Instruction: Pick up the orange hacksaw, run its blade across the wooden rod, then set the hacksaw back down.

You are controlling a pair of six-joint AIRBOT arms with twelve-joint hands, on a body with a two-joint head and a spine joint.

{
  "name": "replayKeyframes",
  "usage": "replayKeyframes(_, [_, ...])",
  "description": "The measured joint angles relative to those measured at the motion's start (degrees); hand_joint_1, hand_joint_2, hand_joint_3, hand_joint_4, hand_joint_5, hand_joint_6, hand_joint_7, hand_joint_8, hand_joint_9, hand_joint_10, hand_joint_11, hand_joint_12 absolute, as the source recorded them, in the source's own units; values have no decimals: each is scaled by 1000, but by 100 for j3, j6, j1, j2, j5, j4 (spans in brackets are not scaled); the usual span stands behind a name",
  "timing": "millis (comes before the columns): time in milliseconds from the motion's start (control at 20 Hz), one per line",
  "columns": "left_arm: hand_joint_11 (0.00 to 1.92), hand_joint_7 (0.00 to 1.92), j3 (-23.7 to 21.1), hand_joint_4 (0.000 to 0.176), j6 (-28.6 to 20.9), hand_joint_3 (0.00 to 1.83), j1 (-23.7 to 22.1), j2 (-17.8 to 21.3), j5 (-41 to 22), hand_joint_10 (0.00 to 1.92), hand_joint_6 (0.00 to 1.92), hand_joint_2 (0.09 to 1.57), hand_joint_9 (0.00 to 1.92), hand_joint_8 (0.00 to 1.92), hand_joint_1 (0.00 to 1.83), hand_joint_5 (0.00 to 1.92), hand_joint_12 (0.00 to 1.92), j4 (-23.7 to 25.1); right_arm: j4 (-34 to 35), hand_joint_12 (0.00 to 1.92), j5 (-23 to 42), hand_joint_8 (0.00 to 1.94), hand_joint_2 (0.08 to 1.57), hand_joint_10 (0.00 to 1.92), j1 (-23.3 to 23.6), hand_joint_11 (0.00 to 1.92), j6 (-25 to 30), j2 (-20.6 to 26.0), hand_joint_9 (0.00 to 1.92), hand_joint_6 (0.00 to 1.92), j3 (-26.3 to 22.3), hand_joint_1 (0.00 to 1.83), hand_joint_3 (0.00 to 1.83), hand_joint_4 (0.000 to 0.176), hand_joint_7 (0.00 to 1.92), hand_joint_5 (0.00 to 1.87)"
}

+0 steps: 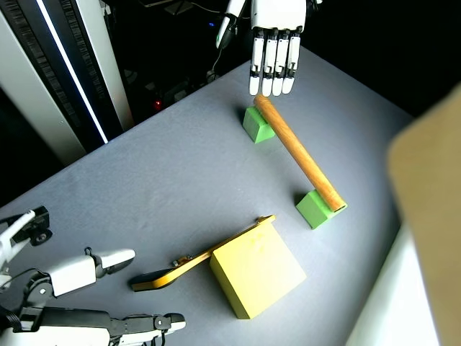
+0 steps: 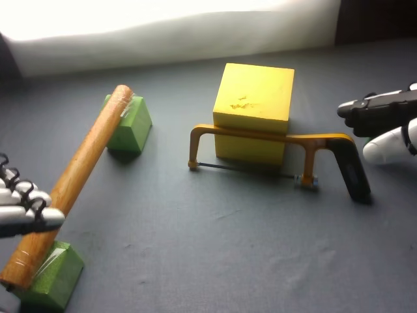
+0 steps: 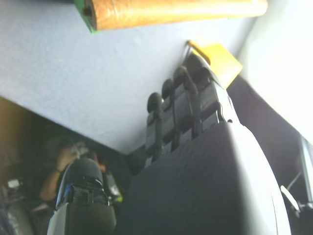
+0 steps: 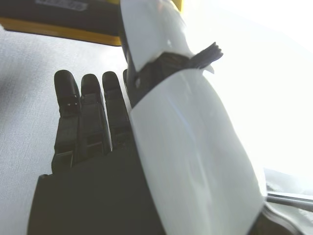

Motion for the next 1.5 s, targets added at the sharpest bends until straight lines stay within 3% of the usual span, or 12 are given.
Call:
replayKeyframes(50, [0,227,26,0,0,0,-22,-37,-4,3,2,1191,208,1,56,227,649,-2,721,833,105,1,1084,2,-164,0,-640,-109,163,1,105,1087,2,0,102,113])
replayKeyframes(100, [0,226,39,0,2,0,-28,-55,-22,2,0,1192,208,1,48,224,656,2,1764,831,278,2,1089,2,-372,0,-1644,-260,164,3,177,1082,4,0,104,116])
replayKeyframes(200, [0,248,39,0,2,0,-33,-59,-15,4,4,1191,232,4,66,241,692,2,2739,836,531,3,1081,3,-549,0,-2468,-420,169,3,177,1070,0,0,109,117])
replayKeyframes(600, [0,263,79,0,61,0,-68,-518,634,3,1,1197,247,1,58,255,745,-28,4229,827,841,7,1100,7,-645,0,-3606,-605,181,7,181,1073,0,0,127,132])
replayKeyframes(650, [0,246,85,0,66,1,-68,-562,708,0,0,1199,233,0,64,249,734,-22,4389,895,833,12,1078,15,-647,0,-3748,-643,216,13,181,1095,0,0,161,165])
replayKeyframes(800, [0,250,94,0,66,0,-68,-815,1239,2,2,1190,235,2,84,240,716,-55,4559,859,872,0,1082,4,-748,0,-3836,-767,205,0,181,1074,0,0,141,139])
replayKeyframes(900, [0,227,101,0,66,0,-68,-855,1305,4,1,1186,207,3,117,224,648,-63,4564,885,804,2,1100,3,-748,0,-3838,-813,214,5,168,1084,3,0,156,167])
replayKeyframes(1000, [0,241,133,0,66,0,-68,-911,1325,4,3,1184,231,1,124,248,731,-72,4658,849,813,3,1094,2,-748,0,-3856,-866,211,2,164,1087,1,0,156,163])
replayKeyframes(1150, [0,228,179,0,68,0,-61,-931,1375,6,4,1184,210,7,118,222,647,-74,5176,867,828,6,1106,6,-772,0,-4363,-949,202,7,142,1085,2,0,153,163])
replayKeyframes(1250, [0,259,195,0,66,0,-39,-953,1414,6,4,1181,245,5,112,249,756,-90,5646,929,894,6,1094,8,-822,0,-4686,-981,223,5,98,1096,0,0,172,174])
replayKeyframes(1300, [0,230,195,0,70,2,-37,-953,1419,2,1,1190,217,1,90,224,710,-90,5794,928,918,4,1092,9,-855,0,-4819,-992,229,3,79,1086,0,0,170,171])
replayKeyframes(1500, [0,249,192,0,81,0,-15,-953,1368,2,2,1186,227,3,71,237,706,-87,5956,942,1054,2,1103,5,-896,0,-4999,-1040,233,1,-48,1078,2,0,171,169])
